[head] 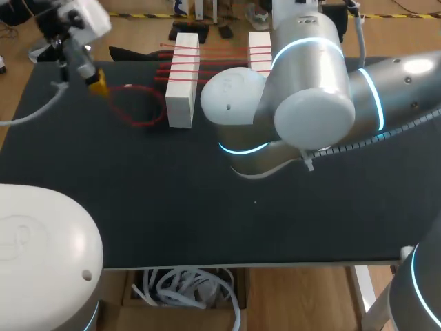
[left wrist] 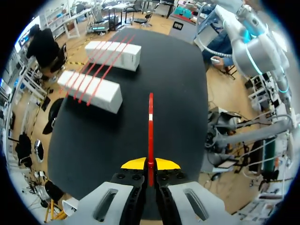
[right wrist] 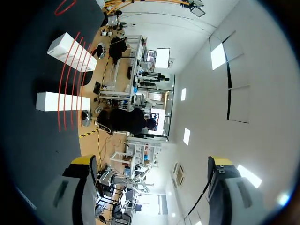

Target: Grab the tape and strap the tape.

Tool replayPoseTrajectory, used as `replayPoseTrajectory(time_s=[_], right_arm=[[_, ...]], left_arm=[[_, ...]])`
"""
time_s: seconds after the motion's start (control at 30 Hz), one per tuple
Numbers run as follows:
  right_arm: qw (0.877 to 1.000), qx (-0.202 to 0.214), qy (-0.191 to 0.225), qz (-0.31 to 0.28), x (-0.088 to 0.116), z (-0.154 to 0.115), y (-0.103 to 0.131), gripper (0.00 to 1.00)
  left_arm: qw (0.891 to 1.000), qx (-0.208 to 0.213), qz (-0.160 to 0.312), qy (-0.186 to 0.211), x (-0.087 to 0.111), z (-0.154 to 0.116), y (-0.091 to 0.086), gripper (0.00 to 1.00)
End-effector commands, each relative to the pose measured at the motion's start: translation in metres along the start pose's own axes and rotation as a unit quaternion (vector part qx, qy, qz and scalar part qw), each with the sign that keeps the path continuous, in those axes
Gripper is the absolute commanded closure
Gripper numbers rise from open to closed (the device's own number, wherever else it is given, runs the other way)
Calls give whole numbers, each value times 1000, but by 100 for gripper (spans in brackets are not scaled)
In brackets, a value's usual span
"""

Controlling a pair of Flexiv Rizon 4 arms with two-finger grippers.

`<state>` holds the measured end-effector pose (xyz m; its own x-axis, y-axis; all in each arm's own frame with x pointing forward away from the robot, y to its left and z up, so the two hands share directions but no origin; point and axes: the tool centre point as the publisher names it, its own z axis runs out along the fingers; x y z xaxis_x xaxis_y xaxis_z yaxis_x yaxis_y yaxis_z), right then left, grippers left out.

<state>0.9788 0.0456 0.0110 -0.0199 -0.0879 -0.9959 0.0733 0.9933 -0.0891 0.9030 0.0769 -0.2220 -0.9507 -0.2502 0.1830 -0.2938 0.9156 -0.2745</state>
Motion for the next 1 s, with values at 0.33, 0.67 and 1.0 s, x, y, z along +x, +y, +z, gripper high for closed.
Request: replayPoseTrajectory(time_s=[0.33,0.67,1.0], right_arm=[[1000,-2,3,-1,-3,0,-2,0],[1000,-2,3,-1,-3,0,-2,0],[1000,-2,3,-1,-3,0,-2,0]], left_arm=[[998,-13,-44,33,-30,6,83,100],[996,-45,-66,38,-46,1,133,100],[995,-50,-76,30,-59,-4,146,100]])
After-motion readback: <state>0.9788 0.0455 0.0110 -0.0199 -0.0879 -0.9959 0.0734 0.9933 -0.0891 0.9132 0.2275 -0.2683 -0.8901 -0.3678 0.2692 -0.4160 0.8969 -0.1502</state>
